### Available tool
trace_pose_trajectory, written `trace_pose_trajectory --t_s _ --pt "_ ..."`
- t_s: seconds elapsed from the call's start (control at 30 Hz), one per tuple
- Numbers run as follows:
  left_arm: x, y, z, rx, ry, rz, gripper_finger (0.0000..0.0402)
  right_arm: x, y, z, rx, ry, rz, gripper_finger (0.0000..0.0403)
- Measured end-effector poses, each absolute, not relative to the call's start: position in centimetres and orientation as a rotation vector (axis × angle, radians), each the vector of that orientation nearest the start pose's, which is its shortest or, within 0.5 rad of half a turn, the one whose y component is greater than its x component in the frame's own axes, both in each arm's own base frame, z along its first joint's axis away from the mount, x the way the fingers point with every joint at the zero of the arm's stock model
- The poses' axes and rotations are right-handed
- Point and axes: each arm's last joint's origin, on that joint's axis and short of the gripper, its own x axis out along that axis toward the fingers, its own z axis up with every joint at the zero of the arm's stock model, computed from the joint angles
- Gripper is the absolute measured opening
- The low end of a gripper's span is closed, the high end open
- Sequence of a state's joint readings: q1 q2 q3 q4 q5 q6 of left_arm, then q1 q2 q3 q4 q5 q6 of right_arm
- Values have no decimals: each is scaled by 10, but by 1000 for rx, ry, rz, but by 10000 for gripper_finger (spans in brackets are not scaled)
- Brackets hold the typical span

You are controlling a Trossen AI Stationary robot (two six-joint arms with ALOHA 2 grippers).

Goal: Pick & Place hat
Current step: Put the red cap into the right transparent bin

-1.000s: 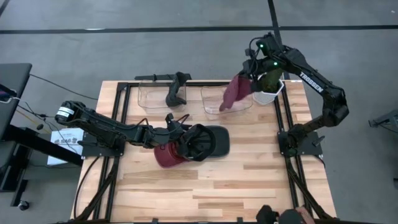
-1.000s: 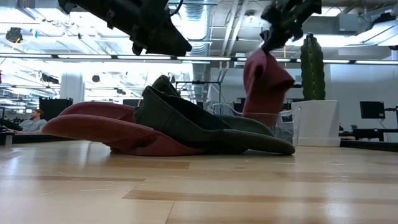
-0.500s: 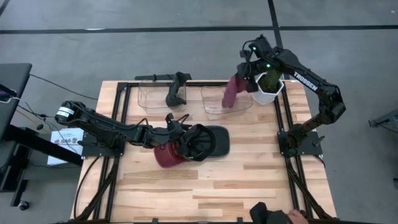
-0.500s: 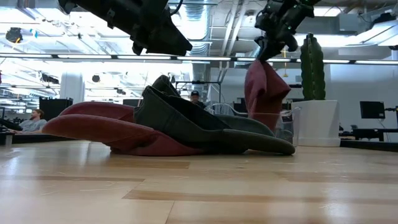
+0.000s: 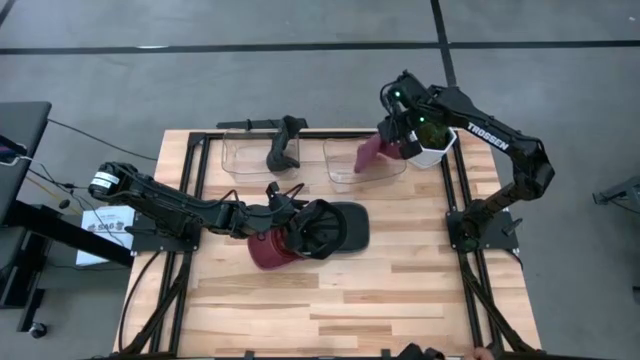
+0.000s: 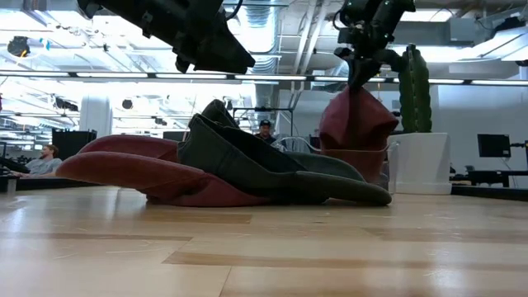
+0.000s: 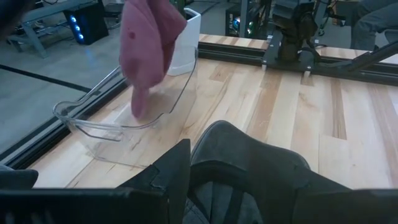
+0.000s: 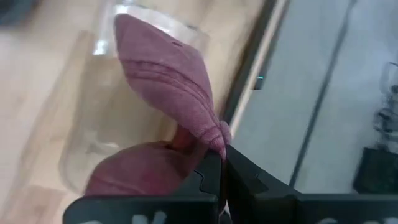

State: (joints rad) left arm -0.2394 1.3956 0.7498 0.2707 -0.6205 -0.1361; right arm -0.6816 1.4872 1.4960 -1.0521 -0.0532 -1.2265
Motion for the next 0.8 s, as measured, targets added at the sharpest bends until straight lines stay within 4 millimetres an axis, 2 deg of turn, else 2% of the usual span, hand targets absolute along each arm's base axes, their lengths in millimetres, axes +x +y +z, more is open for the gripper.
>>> trace_pose_trajectory --t_s 0.13,0.3,0.47,0.63,0.8 --pt "286 -53 230 24 316 399 149 230 -171 350 -692 1139 165 0" --pt "286 -53 230 24 316 399 149 232 -154 363 -581 1046 276 0" --pt "286 -52 230 24 316 399 149 226 -141 367 -466 1063 373 0" --pt "286 -53 230 24 316 399 149 215 -137 364 -322 1135 415 0" --pt "286 -53 230 24 316 399 149 210 -139 365 -195 1153 361 0"
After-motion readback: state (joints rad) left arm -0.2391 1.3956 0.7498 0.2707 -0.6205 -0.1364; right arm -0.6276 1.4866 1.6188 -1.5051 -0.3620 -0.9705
